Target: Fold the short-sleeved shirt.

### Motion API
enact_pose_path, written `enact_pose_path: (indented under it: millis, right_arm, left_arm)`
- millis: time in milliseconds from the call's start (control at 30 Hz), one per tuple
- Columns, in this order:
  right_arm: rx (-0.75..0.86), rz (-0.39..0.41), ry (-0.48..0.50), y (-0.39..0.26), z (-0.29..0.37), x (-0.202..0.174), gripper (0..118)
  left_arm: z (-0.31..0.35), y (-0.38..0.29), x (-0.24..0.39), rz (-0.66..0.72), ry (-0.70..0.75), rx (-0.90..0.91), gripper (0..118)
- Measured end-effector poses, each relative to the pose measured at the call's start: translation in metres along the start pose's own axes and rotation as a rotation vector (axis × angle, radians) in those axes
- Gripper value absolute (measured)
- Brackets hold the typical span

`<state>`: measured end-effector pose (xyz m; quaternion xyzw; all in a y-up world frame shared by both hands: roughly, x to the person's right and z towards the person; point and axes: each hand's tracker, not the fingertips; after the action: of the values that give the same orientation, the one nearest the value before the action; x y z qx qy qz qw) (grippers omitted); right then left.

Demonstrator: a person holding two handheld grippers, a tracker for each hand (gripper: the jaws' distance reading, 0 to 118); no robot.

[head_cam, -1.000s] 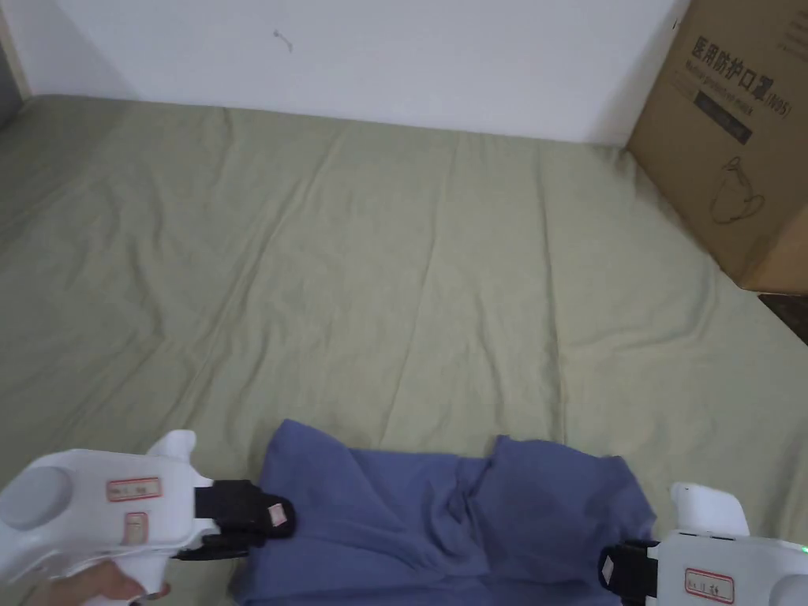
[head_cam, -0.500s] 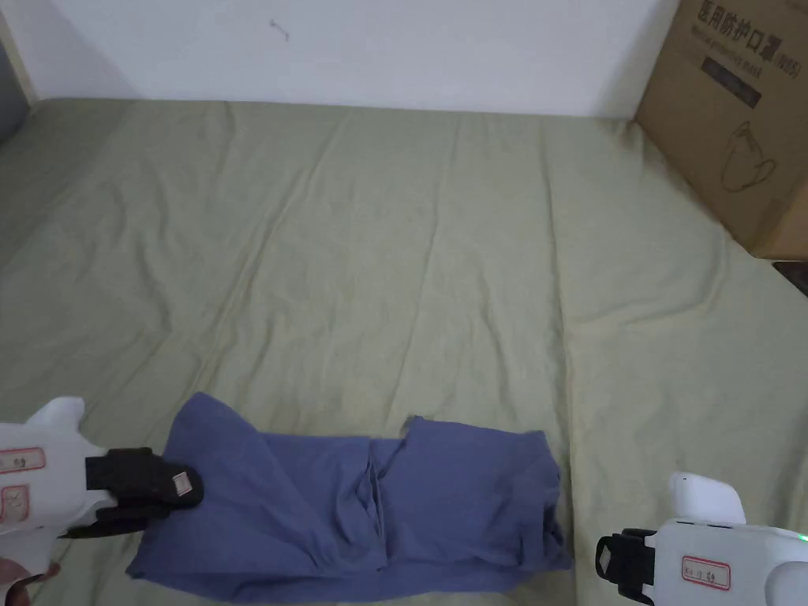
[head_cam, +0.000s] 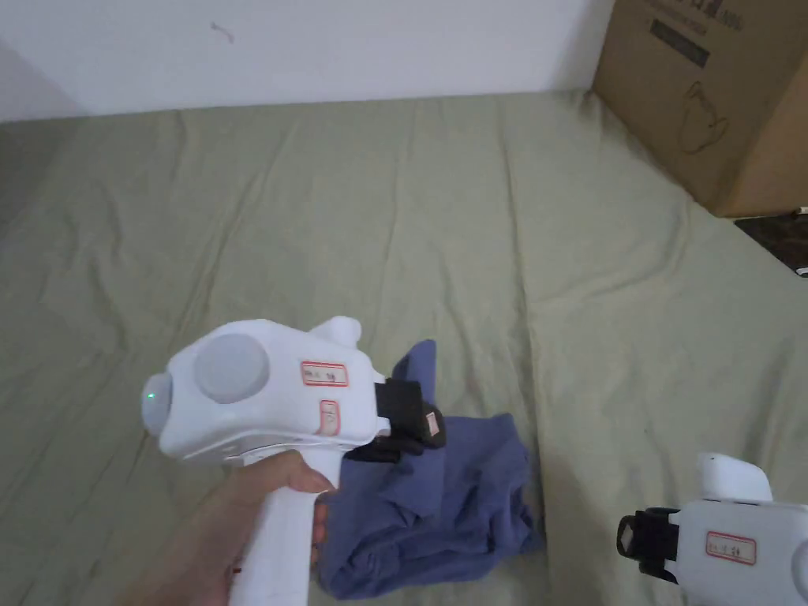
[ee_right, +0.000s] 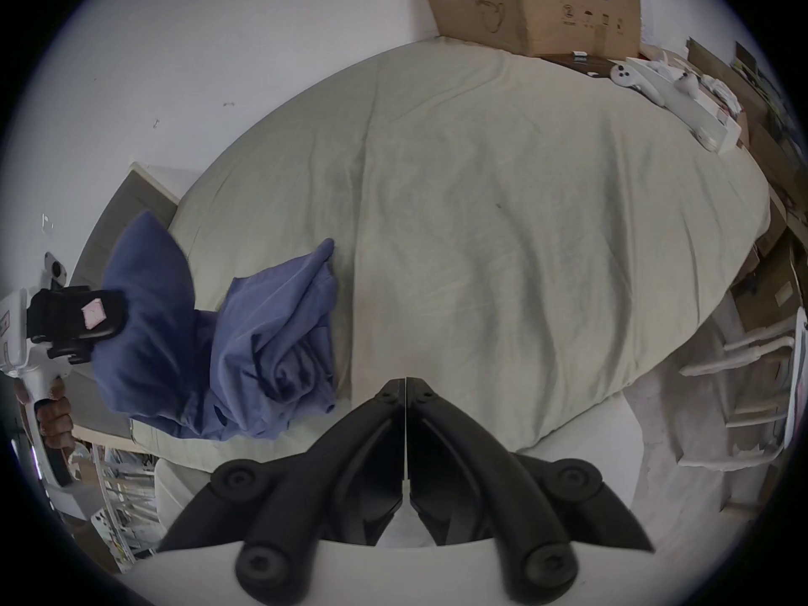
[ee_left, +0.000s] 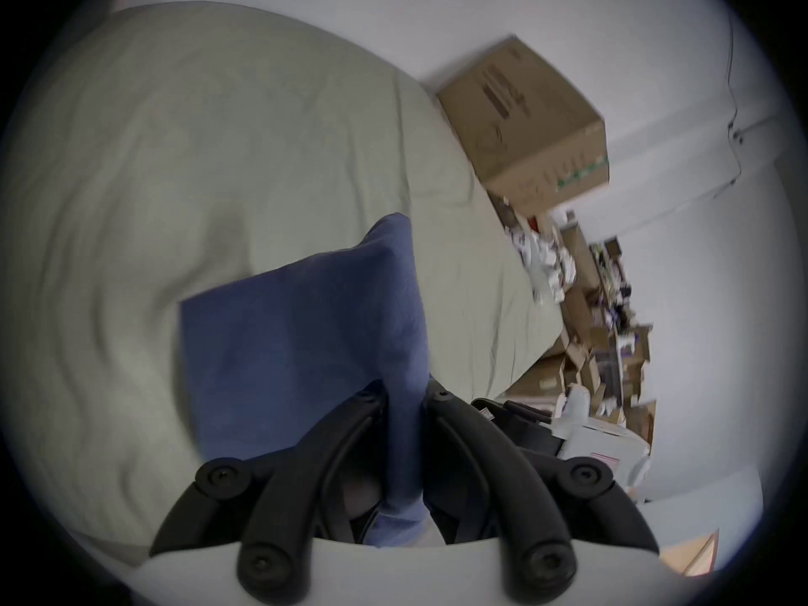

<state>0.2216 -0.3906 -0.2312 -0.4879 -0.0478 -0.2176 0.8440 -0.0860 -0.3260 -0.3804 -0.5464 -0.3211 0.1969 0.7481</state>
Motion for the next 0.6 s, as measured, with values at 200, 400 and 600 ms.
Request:
enact_pose_path:
  millis: [200,400,600]
  right_arm:
    - [-0.01,-0.055,-0.011,-0.008,0.002,0.02,1]
    - [0.038,-0.089,0.021,-0.008,0.007,0.026,1]
    - [0.035,-0.076,0.031,-0.008,0.0,0.018,1]
  left_arm:
    - [-0.064,-0.001,-0.008,0.03,-0.007,-0.138,111]
    - [-0.023,-0.011,-0.034,0.046,0.028,-0.031,44]
    - [-0.031,-0.012,-0.043,0.007,0.096,-0.046,6]
